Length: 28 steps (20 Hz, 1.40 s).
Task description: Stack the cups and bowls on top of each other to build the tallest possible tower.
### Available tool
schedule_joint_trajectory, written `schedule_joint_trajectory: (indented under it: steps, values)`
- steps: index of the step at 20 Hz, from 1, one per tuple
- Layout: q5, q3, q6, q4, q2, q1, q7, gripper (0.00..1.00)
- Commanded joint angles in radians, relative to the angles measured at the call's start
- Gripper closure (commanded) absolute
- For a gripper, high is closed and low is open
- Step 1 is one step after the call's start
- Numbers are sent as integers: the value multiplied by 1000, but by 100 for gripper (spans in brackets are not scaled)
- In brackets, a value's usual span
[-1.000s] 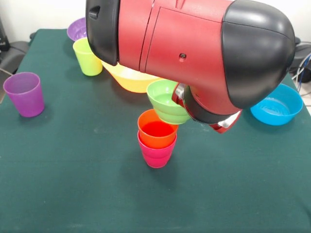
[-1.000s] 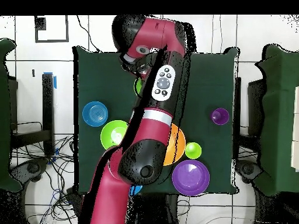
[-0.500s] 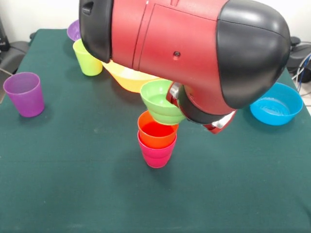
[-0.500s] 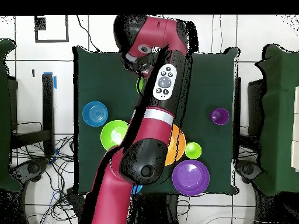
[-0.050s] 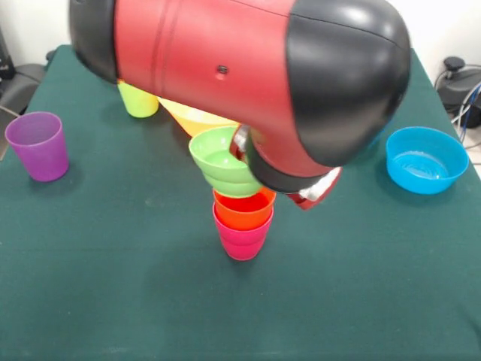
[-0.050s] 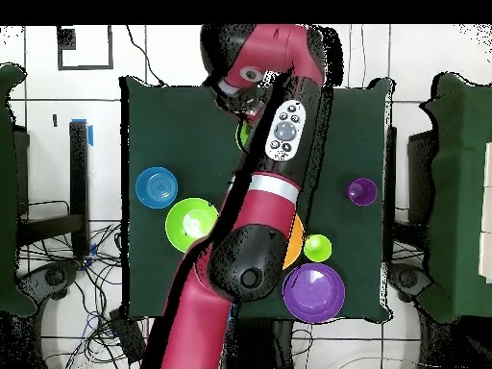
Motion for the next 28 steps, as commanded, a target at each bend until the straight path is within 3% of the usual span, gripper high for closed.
schedule_joint_trajectory:
  steps: [1, 17, 28]
  values:
    - [42, -66, -45, -39, 3, -22, -133, 100]
    - [185, -128, -81, -25, 59, 4, -84, 100]
    - [184, -181, -114, -22, 57, -11, -113, 100]
